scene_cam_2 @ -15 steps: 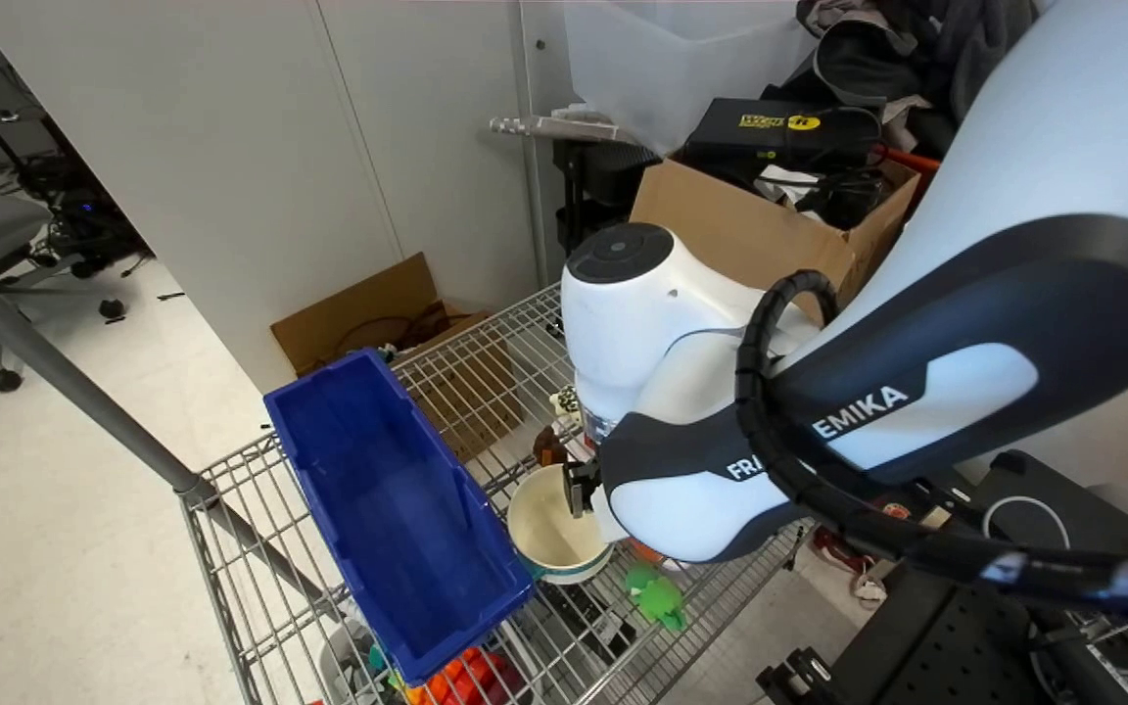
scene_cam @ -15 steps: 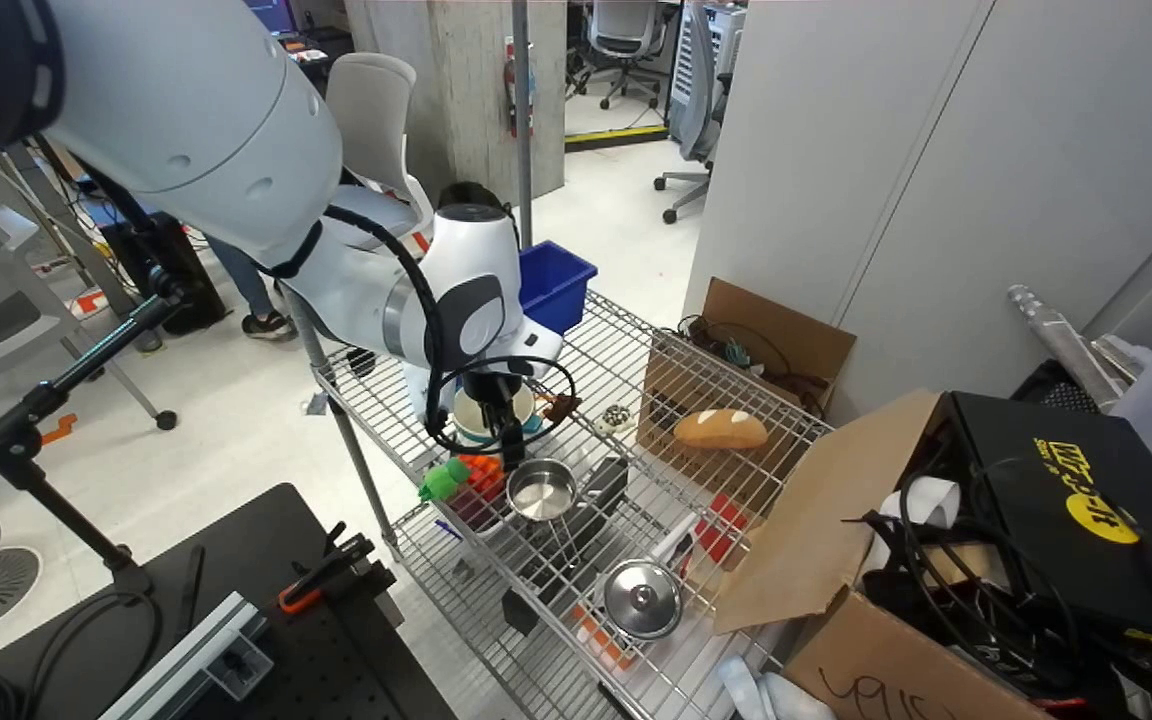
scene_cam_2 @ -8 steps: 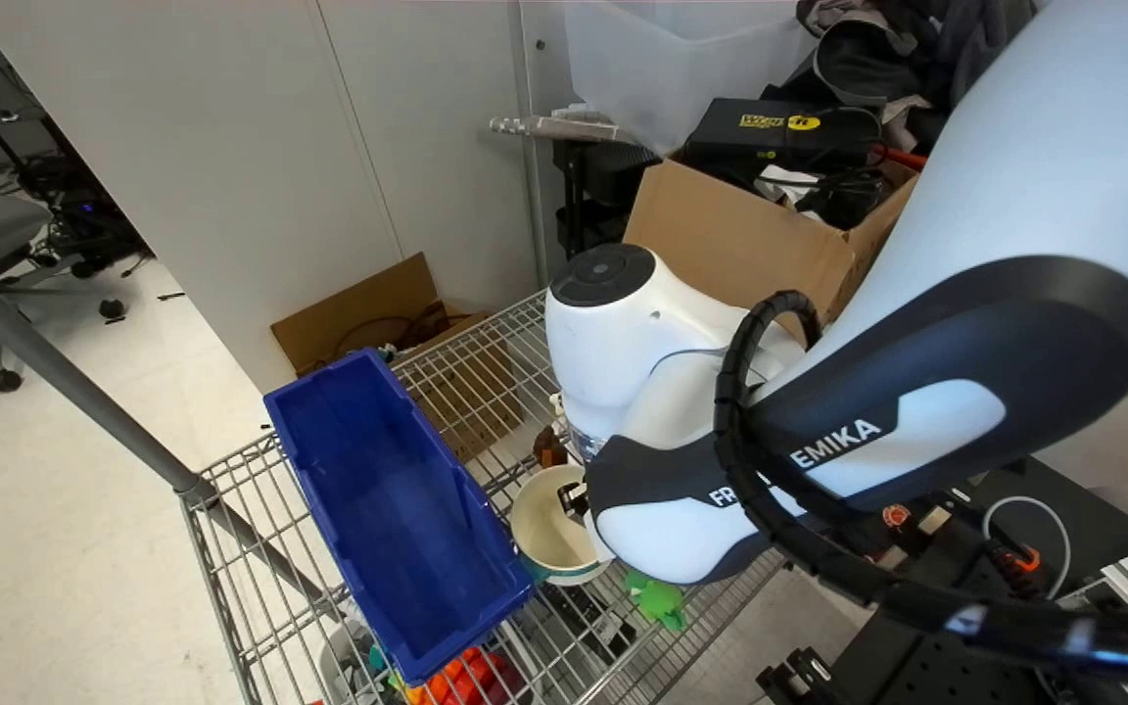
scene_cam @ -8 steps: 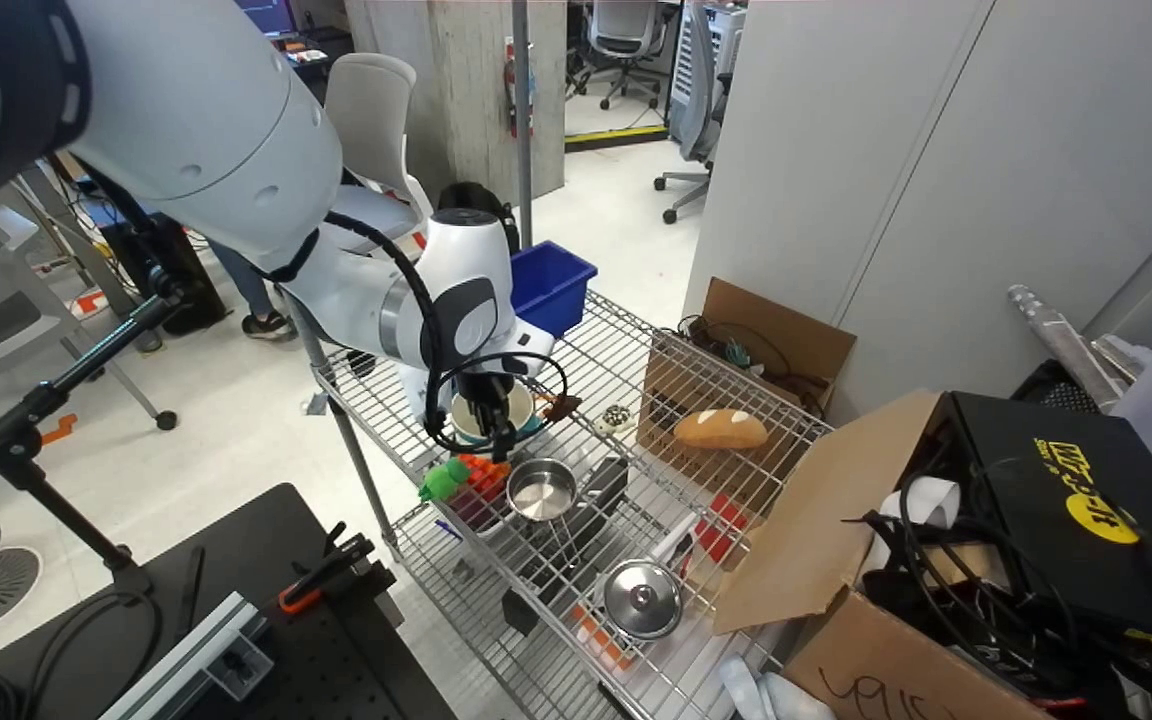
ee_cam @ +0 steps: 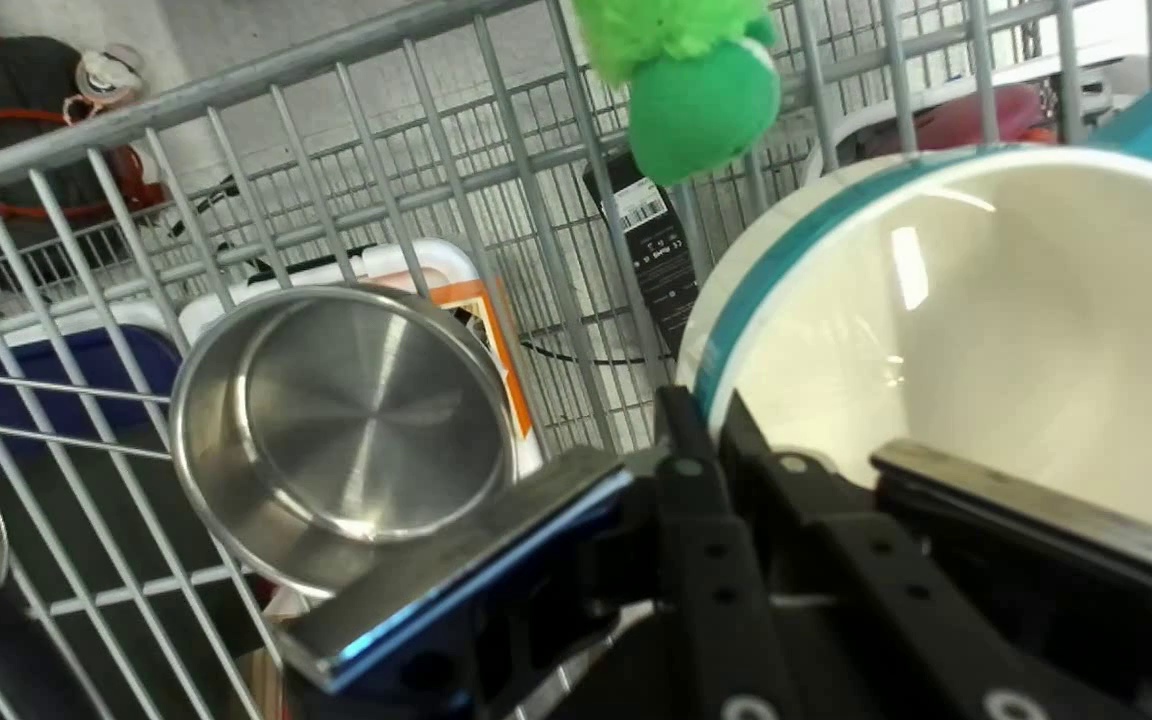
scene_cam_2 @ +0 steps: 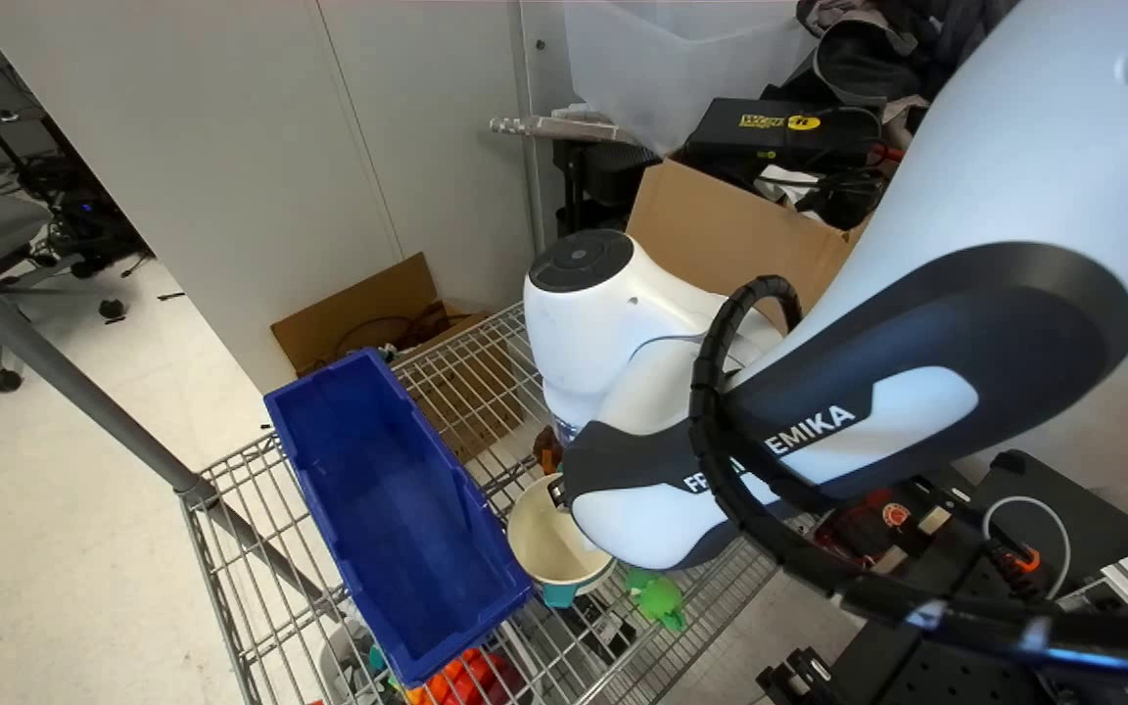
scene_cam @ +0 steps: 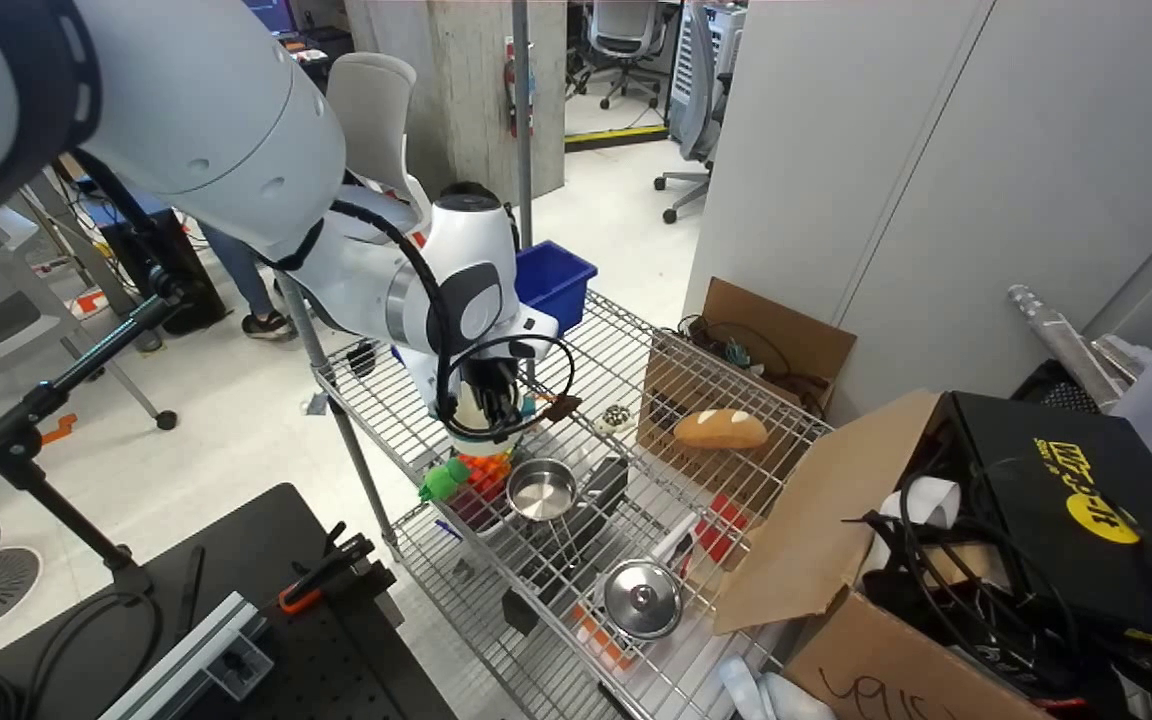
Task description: Move the cream colored bowl to the right
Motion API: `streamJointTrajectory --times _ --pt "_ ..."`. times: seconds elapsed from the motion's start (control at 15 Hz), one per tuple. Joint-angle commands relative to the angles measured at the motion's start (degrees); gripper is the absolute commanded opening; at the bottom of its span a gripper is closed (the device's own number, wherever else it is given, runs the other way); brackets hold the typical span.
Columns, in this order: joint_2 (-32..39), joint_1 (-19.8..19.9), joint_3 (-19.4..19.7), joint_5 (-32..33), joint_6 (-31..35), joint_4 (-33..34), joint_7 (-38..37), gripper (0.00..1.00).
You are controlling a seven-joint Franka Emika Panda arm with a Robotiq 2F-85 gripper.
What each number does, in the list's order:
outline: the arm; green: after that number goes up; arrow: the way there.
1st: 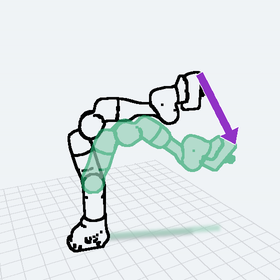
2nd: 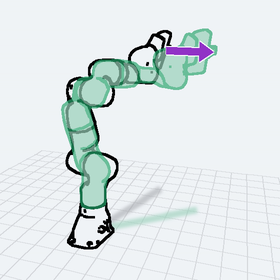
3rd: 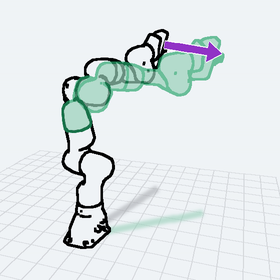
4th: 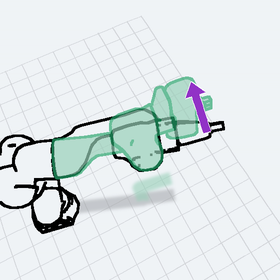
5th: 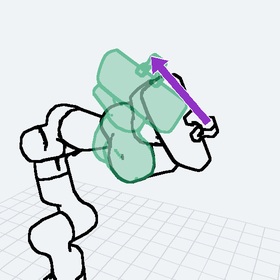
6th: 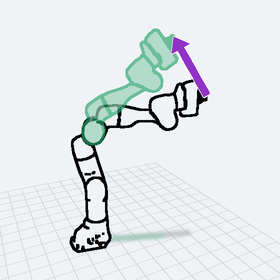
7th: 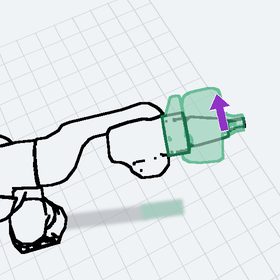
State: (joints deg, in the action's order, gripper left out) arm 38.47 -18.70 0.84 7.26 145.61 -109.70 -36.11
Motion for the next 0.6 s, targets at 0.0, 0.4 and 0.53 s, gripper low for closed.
streamJointTrajectory --times 0.0,0.4,0.53 --pt "-4.33 0.5 0.04 -1.64 2.92 -1.58 1.77 0.01" --pt "-11.0 6.06 3.97 -4.31 0.67 -1.73 0.93 0.01" --pt "-9.54 8.57 6.78 -4.03 -2.24 1.86 -0.24 0.01"
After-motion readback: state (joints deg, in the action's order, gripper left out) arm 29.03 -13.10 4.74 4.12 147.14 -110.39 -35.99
